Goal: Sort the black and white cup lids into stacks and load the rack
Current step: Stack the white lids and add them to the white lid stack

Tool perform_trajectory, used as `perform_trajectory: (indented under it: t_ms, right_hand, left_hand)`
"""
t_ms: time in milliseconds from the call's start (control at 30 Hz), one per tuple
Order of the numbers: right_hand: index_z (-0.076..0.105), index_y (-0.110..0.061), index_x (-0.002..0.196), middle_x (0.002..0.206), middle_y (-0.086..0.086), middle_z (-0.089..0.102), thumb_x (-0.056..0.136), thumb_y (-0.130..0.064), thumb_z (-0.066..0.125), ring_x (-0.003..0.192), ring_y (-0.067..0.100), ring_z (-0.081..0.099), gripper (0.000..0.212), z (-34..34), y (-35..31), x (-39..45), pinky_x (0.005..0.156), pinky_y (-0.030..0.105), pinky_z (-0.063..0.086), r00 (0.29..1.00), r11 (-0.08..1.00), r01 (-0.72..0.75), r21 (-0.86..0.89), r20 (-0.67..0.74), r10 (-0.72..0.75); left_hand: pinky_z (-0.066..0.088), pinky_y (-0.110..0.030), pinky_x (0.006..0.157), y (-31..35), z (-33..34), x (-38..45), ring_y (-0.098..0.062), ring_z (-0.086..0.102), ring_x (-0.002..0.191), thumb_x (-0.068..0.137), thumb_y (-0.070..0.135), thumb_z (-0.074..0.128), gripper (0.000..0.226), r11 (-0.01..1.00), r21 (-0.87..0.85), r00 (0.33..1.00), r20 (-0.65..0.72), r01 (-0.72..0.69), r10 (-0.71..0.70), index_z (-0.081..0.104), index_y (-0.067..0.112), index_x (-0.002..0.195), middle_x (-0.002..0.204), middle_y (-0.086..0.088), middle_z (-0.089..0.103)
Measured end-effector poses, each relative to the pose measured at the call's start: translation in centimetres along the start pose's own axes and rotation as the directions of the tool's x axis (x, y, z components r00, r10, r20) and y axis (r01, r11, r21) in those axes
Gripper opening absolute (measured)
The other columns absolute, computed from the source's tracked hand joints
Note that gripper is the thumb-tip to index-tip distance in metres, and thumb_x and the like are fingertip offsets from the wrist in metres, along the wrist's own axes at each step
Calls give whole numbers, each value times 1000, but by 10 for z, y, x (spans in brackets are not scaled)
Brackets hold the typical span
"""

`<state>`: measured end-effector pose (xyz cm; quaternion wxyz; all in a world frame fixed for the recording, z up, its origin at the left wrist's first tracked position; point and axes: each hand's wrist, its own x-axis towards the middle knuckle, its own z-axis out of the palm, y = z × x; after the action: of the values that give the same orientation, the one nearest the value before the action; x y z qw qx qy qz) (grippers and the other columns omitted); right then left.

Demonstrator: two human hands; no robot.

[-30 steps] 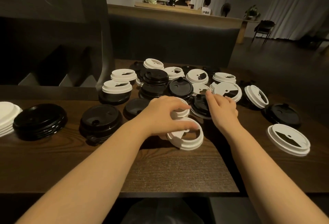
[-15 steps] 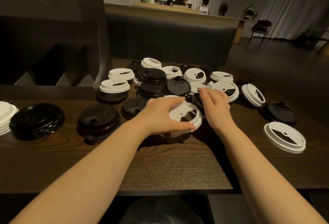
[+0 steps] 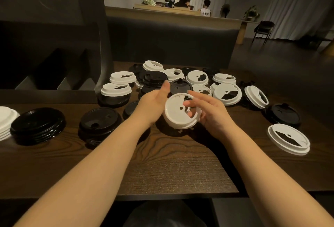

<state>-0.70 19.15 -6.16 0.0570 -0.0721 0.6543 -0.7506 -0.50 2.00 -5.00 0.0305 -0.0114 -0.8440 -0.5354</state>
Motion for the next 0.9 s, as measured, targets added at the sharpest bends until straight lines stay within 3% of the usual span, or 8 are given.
perform_trajectory:
  t_ms: [167, 267, 333, 433, 533, 633, 767, 900]
  right_hand:
    - [65, -13, 114, 88, 2, 75, 97, -29, 50, 79, 15, 69, 28, 6, 7, 1, 73, 26, 53, 998, 994, -7, -113, -66, -1]
    - [68, -17, 111, 95, -4, 73, 102, -40, 33, 91, 13, 64, 42, 6, 9, 3, 71, 17, 46, 989, 961, -35, -275, -145, -5]
    - [65, -19, 120, 107, -12, 65, 103, -43, 26, 103, 7, 56, 49, 7, 12, 1, 78, 15, 40, 996, 841, -10, -541, -78, -38]
    - [68, -12, 114, 116, -1, 64, 100, -46, 31, 110, 13, 55, 52, 5, 15, -2, 94, 29, 40, 998, 691, 49, -722, 14, -56]
    - [67, -16, 100, 107, 2, 62, 95, -49, 44, 102, 16, 57, 40, 3, 13, -7, 88, 32, 43, 997, 619, 75, -782, 55, -51]
    - [66, -25, 108, 106, -8, 58, 88, -51, 54, 96, 4, 53, 34, 1, 12, -7, 84, 25, 43, 996, 609, 90, -788, 70, -56]
    - [67, -23, 110, 98, -7, 57, 84, -45, 63, 84, 4, 50, 34, -5, 6, -7, 76, 22, 41, 942, 553, 161, -818, -40, -334]
    - [60, -26, 118, 97, -17, 54, 85, -43, 61, 88, -1, 50, 37, -11, 5, -8, 74, 8, 40, 841, 673, 263, -691, -178, -511]
  left_hand:
    - [52, -31, 79, -7, -6, 2, -16, 65, 93, 88, 35, 66, 13, 970, -227, 995, 64, 93, -81, 71, 25, 94, 91, 5, 71]
    - [48, -22, 60, -11, -13, 8, -10, 63, 76, 87, 35, 67, 25, 898, -424, 989, -26, 120, -145, 69, 16, 104, 83, 4, 71]
    - [45, -22, 58, -12, -19, 13, -10, 61, 77, 87, 38, 66, 34, 855, -499, 971, -98, 141, -217, 66, 15, 112, 88, 2, 70]
    - [51, -20, 55, -12, -21, 14, -10, 65, 82, 89, 34, 66, 31, 790, -591, 960, -91, 163, -266, 62, 15, 113, 94, 0, 70]
    - [60, -28, 64, -10, -18, 10, -16, 68, 89, 91, 28, 62, 34, 745, -637, 962, -17, 198, -271, 56, 10, 120, 107, -7, 69]
    - [60, -36, 74, -8, -18, 10, -19, 67, 92, 93, 28, 59, 36, 701, -681, 959, 10, 213, -282, 52, 8, 122, 112, -10, 65]
    - [59, -38, 74, -5, -17, 9, -22, 65, 91, 94, 42, 51, 46, 664, -707, 952, 45, 244, -302, 47, 13, 129, 126, -11, 59]
    - [58, -42, 75, -4, -15, 9, -26, 65, 99, 91, 63, 35, 67, 625, -720, 944, 133, 301, -302, 38, 19, 142, 134, -11, 56]
